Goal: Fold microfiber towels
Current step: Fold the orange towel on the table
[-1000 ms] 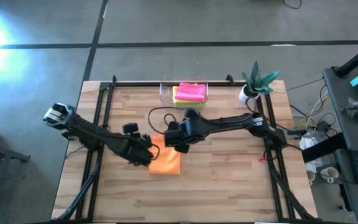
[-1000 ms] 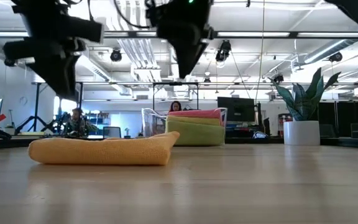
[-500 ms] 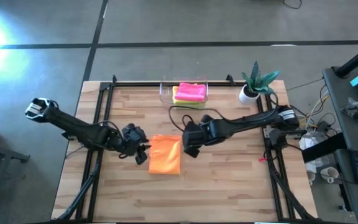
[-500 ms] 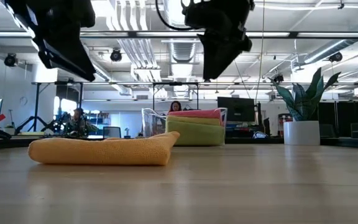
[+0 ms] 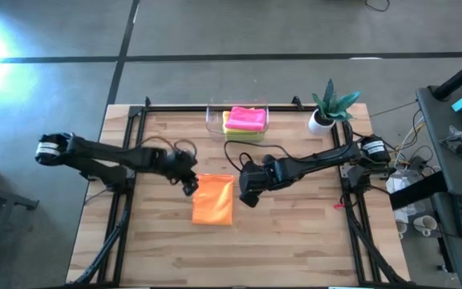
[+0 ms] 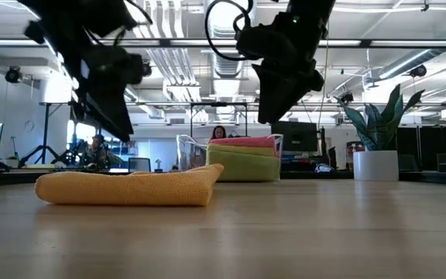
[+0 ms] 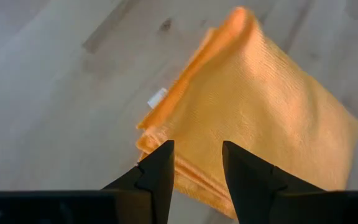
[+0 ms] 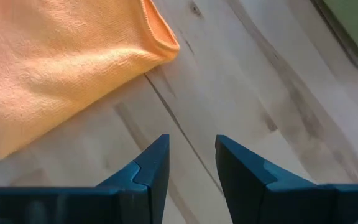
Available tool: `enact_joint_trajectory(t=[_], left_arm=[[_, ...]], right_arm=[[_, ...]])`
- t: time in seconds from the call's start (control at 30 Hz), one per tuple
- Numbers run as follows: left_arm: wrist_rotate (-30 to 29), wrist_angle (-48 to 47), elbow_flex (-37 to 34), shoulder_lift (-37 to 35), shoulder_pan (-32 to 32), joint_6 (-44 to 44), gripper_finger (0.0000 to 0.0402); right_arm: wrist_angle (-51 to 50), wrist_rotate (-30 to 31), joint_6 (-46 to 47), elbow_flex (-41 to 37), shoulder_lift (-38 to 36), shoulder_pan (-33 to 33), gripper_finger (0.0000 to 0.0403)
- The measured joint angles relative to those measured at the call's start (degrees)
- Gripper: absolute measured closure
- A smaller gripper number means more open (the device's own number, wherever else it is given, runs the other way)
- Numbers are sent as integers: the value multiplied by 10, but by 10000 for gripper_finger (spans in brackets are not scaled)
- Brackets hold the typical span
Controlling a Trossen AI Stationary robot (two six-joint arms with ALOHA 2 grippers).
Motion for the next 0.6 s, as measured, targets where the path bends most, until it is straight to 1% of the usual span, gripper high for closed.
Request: enact_joint_trajectory(t=[0.1, 0.23, 0.37, 0.6], left_arm=[[60, 16, 1, 24, 59, 13, 282], [98, 58, 6, 55, 105, 15, 282], [122, 97, 4, 89, 119, 16, 282], [127, 101, 6, 142, 119, 57, 282]], right_arm=[[0, 0, -15, -1, 0, 0, 282], [-4, 0, -31, -1, 0, -4, 282], [-5, 0, -48, -1, 0, -8, 282], [-6, 0, -82, -1, 0, -17, 282]])
